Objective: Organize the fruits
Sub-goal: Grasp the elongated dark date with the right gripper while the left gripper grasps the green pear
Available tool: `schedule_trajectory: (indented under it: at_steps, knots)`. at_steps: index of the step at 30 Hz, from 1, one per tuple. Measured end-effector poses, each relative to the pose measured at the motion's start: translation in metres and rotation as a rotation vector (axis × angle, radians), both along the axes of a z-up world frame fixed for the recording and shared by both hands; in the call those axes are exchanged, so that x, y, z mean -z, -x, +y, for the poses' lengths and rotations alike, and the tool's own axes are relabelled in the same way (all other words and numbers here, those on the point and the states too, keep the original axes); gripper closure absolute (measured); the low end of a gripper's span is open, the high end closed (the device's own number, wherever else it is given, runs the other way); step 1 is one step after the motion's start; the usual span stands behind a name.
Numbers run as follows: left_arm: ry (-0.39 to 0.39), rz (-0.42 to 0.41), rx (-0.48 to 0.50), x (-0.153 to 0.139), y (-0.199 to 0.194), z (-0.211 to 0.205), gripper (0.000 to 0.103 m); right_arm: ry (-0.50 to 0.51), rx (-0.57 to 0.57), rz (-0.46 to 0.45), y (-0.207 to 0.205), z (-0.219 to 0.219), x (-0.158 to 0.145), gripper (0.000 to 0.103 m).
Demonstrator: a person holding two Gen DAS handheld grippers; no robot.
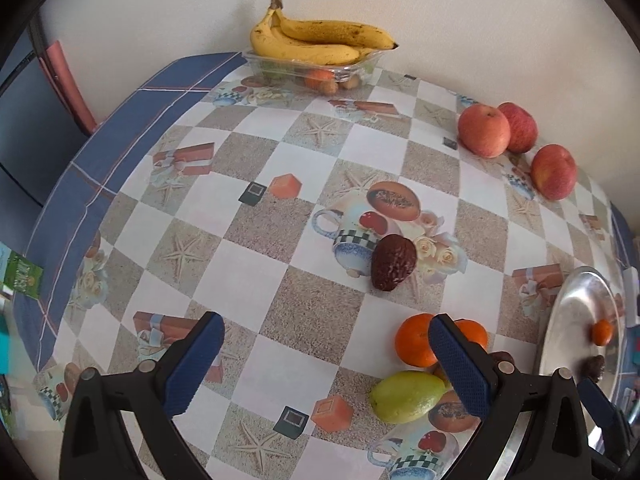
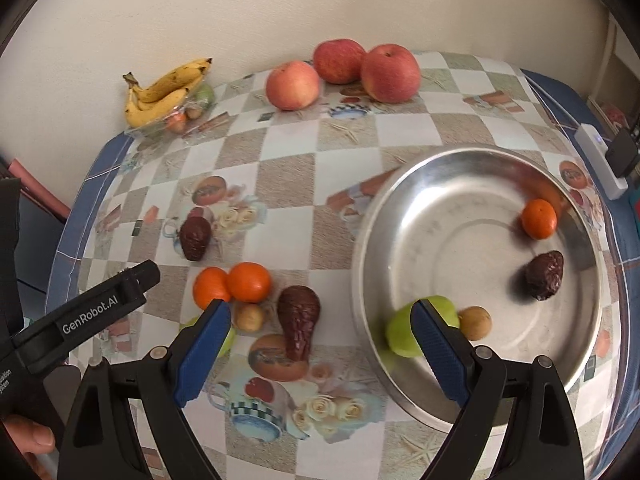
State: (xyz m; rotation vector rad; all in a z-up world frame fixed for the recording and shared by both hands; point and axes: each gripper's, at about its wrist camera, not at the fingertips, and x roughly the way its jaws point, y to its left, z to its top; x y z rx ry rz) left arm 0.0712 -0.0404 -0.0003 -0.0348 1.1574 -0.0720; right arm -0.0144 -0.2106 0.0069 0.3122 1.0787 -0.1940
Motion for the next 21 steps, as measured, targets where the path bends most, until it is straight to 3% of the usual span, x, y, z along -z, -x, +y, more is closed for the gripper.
schedule_trajectory:
  at_steps: [3,5,7,10,16,21]
  knots:
    - [0.062,0.035,0.002,0.000,0.000,0.004,0.000,0.015,-0.018,-0.008,-0.003,0.008,-0.001,0.013]
    - [0.080,0.030,0.009,0.000,0.000,0.004,0.000,0.012,-0.029,-0.009,-0.004,0.012,0.000,0.021]
    - [0.072,0.024,0.021,0.001,0.001,0.002,0.000,0.002,-0.037,-0.008,-0.005,0.013,0.001,0.038]
    - [0.110,0.023,0.048,0.002,0.003,-0.003,0.000,0.003,-0.044,-0.005,-0.006,0.015,0.003,0.044]
    - [0.159,0.124,0.076,0.023,0.004,-0.013,0.007,-0.022,-0.055,0.005,-0.010,0.015,0.010,0.062]
    - [0.194,0.205,0.067,0.041,0.006,-0.016,0.015,-0.035,-0.066,0.035,-0.012,0.017,0.022,0.066]
